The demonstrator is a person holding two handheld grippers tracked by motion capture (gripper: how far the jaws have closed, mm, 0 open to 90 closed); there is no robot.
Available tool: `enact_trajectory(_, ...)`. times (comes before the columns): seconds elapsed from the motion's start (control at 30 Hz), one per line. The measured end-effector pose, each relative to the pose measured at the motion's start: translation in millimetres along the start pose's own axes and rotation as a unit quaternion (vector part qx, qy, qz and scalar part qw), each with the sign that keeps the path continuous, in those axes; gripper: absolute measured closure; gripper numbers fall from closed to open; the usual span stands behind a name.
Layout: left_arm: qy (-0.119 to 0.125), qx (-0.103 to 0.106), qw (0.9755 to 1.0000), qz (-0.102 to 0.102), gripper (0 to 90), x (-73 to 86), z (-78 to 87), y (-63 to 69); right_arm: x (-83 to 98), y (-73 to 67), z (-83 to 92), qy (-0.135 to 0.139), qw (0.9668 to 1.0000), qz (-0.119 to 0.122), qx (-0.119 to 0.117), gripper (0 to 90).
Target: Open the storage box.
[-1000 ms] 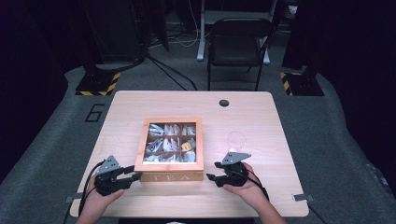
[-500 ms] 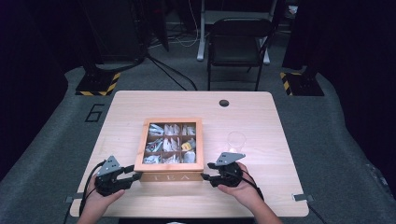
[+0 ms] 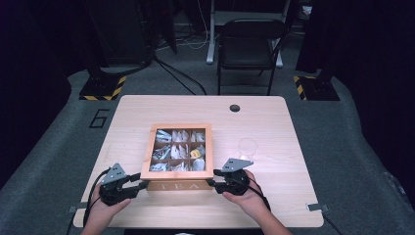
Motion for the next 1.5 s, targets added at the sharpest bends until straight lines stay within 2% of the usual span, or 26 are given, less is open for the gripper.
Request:
enact_trajectory(0.1,0.002,0.002,1.0,0.009,57.1,-0.8,-0.2,-0.3,-0.9,-0.2,0.0,0.002,1.0,0.008,0.001,53.7)
enact_trajectory(0.17,-0.003,0.012,0.9999,0.008,57.0,-3.0,1.2,-2.4,-2.9,-0.3,0.5,-0.002,1.0,0.007,-0.005,53.9)
enact_trajectory(0.27,0.0,0.01,0.9999,0.009,57.0,-4.6,1.3,-2.2,-5.1,-0.5,0.7,0.0,0.9999,0.009,-0.004,53.7)
enact_trajectory(0.43,0.006,0.021,0.9995,0.024,56.9,-13.6,4.5,-4.5,-12.4,2.1,3.8,0.015,0.9998,-0.001,-0.011,51.0)
enact_trajectory(0.77,0.013,0.032,0.9988,0.035,56.5,-22.9,7.0,-8.0,-21.1,3.7,9.4,0.024,0.9997,0.005,-0.006,49.1)
enact_trajectory(0.83,0.017,0.036,0.9983,0.044,56.5,-25.9,8.1,-8.7,-25.0,4.6,10.5,0.023,0.9997,-0.005,-0.008,48.7)
enact_trajectory(1.0,0.012,0.032,0.9988,0.036,56.5,-31.1,8.7,-9.9,-29.9,6.3,11.2,0.017,0.9997,-0.012,-0.014,47.7)
enact_trajectory(1.13,0.002,0.033,0.9992,0.023,56.5,-37.3,10.3,-11.9,-36.8,5.3,13.1,0.017,0.9998,0.011,-0.003,44.3)
enact_trajectory(1.5,0.0,0.032,0.9991,0.027,56.5,-47.5,11.3,-13.7,-48.7,5.5,15.5,0.014,0.9998,0.017,-0.004,44.5)
Point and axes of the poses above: each handheld gripper's, and its own axes: z roughly backward along the jaws, x roughly out of its underside, y roughly to its right, the point moved 3 cm from there along -z, roughly forward along the jaws, and after that the axes turned 11 degrees about y, right-handed, at the moved point
